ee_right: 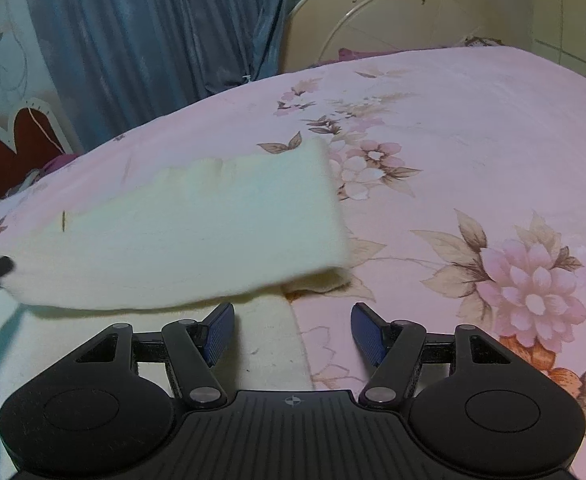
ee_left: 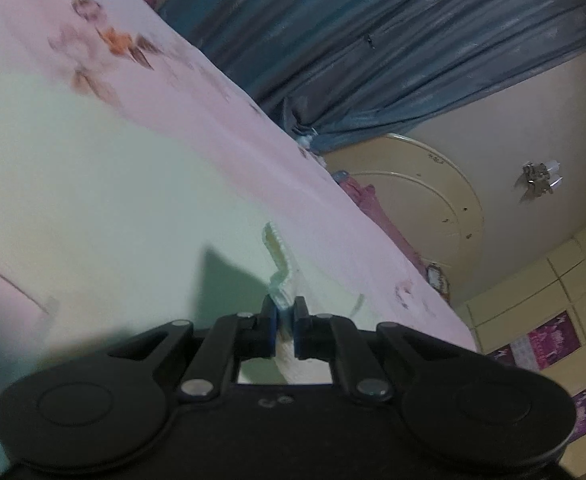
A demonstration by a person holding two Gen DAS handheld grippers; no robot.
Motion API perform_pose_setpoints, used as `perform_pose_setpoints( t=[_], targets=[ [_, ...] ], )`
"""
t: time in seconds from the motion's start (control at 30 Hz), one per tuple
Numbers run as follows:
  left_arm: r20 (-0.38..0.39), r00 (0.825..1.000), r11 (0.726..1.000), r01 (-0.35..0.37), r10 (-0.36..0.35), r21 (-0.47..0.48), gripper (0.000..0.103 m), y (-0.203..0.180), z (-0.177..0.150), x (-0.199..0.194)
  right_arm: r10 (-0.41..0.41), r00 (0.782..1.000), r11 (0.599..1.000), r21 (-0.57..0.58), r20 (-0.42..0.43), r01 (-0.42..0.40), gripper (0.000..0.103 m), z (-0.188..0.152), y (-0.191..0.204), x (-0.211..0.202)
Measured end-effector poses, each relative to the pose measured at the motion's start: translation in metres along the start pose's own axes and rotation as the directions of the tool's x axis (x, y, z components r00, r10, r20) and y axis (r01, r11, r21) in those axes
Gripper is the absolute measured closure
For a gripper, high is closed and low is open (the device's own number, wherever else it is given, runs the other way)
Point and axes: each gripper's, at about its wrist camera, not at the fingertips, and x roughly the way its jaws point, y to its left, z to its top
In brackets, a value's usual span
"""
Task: Fold small clothes
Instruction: 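Fold the held sleeve across the sweater body and open the left gripper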
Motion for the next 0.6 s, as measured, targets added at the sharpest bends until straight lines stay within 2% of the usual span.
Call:
perform_pose_setpoints(
  t=[0.1,0.13,0.2,0.43,0.5,0.6],
  targets=[
    [0.013,1.0,1.0,-0.028,0.028,0.007,0.096,0.011,0.008,-0.012,-0.007,1.0,1.0,-0.014,0.003,0.007,0.038,0.0,0.003,0.003],
    [0.015,0.999,0.999,-0.034,0.034,0.001,0.096,0.015,0.01,-0.014,-0.008,1.0,1.0,-0.021,0.005,0.008,0.052,0.0,0.004,0.004],
    [0.023,0.999,0.999,-0.044,0.044,-0.002,0.096,0.021,0.011,-0.019,-0.017,1.0,1.0,-0.025,0.004,0.017,0.065,0.002,0.005,0.006],
    [0.031,0.997,0.998,-0.064,0.064,-0.007,0.096,0.034,0.016,-0.028,-0.006,1.0,0.999,-0.037,0.004,0.006,0.069,0.005,0.004,0.011],
    [0.029,0.997,0.998,-0.069,0.07,-0.005,0.096,0.038,0.018,-0.03,0.023,1.0,0.999,-0.035,-0.001,-0.023,0.087,0.005,0.004,0.012],
    [0.019,0.996,0.996,-0.089,0.089,0.012,0.096,0.039,0.016,-0.03,0.005,1.0,0.998,-0.064,0.007,-0.004,0.092,0.004,0.008,0.012]
  ],
)
